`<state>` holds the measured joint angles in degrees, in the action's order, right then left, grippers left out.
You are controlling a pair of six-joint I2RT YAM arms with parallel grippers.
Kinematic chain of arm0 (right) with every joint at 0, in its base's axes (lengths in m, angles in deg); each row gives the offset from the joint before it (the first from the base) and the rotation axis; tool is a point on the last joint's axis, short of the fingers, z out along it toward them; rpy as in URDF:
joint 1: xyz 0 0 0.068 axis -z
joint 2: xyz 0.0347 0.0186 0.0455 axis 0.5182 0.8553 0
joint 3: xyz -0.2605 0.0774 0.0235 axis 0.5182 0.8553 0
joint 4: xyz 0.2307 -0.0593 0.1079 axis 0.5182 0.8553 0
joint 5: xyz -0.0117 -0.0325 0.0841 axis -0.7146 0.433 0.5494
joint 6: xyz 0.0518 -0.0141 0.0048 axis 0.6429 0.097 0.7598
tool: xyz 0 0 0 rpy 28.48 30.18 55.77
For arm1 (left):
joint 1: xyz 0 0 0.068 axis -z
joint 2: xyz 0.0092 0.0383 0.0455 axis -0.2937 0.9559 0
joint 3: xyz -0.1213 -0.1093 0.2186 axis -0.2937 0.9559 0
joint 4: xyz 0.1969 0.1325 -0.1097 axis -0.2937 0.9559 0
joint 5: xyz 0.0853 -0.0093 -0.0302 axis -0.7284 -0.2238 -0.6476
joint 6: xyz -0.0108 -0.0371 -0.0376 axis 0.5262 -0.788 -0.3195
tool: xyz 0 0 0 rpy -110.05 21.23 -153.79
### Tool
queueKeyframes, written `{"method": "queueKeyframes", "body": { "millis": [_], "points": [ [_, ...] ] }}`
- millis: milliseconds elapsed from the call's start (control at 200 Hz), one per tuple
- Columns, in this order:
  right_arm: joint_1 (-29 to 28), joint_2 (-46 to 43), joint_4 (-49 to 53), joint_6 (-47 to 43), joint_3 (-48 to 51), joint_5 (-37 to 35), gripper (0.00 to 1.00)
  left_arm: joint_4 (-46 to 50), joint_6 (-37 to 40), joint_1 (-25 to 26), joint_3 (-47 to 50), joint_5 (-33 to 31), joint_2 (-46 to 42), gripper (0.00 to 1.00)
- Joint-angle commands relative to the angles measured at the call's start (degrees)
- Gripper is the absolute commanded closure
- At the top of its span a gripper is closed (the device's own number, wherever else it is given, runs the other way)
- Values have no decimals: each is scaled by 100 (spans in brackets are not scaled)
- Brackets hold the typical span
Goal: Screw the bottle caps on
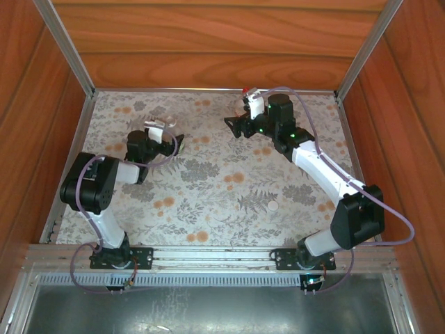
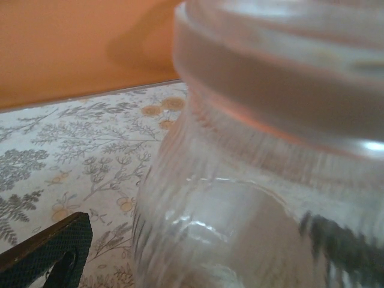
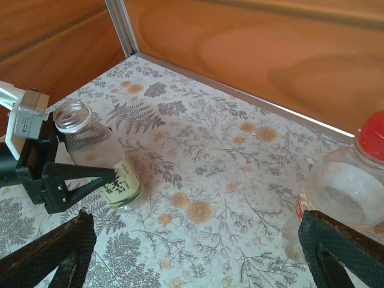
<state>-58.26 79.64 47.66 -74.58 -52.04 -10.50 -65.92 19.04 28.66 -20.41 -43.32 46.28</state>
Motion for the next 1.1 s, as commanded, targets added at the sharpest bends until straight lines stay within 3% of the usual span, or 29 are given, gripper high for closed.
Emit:
{"method": "queueKeyframes", "body": {
  "millis": [0, 80, 195, 405, 835, 1095],
  "points": [
    [-55, -152, -78, 57, 63, 133, 7, -123, -115, -44, -216, 332, 210, 7],
    [-55, -143, -88, 87, 52, 147, 7, -101, -147, -46, -303, 448, 259, 10],
    [-55, -161, -54, 88, 55, 139, 7, -86, -123, -42, -276, 540, 243, 22],
    [-55, -152, -41, 105, 58, 154, 7, -31, -49, -18, -208, 578, 113, 28],
    [-55, -163, -44, 148, 83, 129, 8, 352, 461, 453, -20, 548, -321, 32],
    [-48, -339, -215, 304, 305, -53, 9, 551, 680, 1153, 372, 518, -758, 32]
  ]
}}
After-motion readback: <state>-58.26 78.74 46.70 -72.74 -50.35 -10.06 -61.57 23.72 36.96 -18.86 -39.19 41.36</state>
